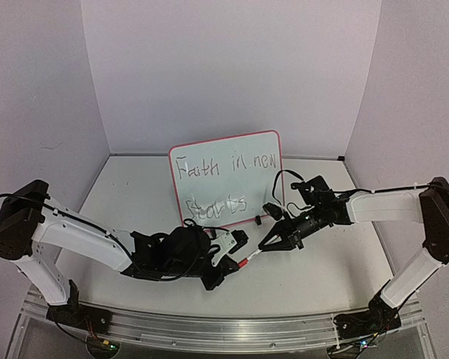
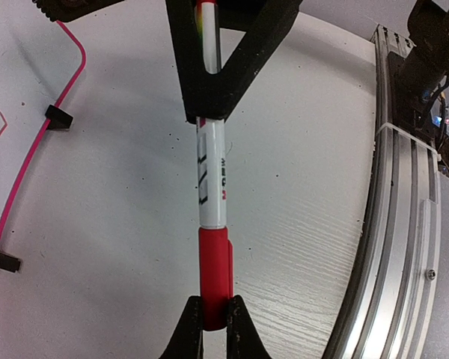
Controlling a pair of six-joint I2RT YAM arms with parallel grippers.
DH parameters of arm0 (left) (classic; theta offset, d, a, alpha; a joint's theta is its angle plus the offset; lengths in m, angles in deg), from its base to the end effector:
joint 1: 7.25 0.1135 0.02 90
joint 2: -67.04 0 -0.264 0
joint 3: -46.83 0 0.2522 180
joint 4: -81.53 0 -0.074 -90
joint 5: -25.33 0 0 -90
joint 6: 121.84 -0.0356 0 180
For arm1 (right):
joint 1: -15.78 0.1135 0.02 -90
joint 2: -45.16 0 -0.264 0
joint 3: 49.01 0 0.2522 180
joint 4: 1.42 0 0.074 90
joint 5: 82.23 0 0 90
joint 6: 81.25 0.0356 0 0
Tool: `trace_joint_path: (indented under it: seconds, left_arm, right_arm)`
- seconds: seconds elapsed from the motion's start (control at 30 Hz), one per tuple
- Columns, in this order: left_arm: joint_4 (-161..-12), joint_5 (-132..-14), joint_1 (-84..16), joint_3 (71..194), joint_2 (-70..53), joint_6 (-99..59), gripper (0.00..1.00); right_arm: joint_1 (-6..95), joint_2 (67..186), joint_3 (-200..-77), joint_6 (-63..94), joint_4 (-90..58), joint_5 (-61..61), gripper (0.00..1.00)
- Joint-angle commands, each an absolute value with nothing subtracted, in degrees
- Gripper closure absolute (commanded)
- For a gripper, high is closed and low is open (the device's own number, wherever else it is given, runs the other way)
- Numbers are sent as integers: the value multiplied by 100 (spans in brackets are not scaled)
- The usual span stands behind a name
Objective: Write a sentence on the whiteboard
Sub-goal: Insert the whiteboard marker without the cap into the pen cap.
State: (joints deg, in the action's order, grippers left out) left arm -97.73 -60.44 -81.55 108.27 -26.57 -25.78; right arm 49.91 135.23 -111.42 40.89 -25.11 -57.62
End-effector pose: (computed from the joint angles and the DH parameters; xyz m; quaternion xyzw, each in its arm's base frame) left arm 0.0951 -0.3286 0.1832 0.4778 0.7366 -0.2833 0.3858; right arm 0.2295 0.1947 0.1911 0.1925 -0.7909 -0.5791 0.0454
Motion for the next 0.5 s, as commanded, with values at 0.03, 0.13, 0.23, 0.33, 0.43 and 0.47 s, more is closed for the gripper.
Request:
trace_joint_path:
  seconds: [0.03, 0.13, 0.23, 0.33, 0.43, 0.47]
  left_arm:
    - [-11195, -5993, -8140, 11571, -2674, -2886, 100]
    - [-11261, -5996, -8126, 11625, -2666, -2942, 100]
    - [-11312, -6030, -8100, 11662, -2681, -2959, 100]
    - [-11382, -6066, -8082, 11692, -2675, -2965, 100]
    - [-11344, -6100, -8053, 11719, -2705, -2943, 100]
    - [-11252, -6110, -8039, 11715, -2710, -2907, 100]
  right_arm:
    - [5364, 13659, -11330, 4022, -2388, -6062, 100]
    - [5392, 13674, -11344, 4022, -2388, -6060, 100]
    - [5410, 13699, -11349, 4022, -2388, -6053, 100]
    - [5427, 13709, -11365, 4017, -2388, -6048, 100]
    - [5429, 13695, -11366, 4010, -2397, -5848, 100]
    - [5423, 13680, -11374, 4030, -2405, -5634, 100]
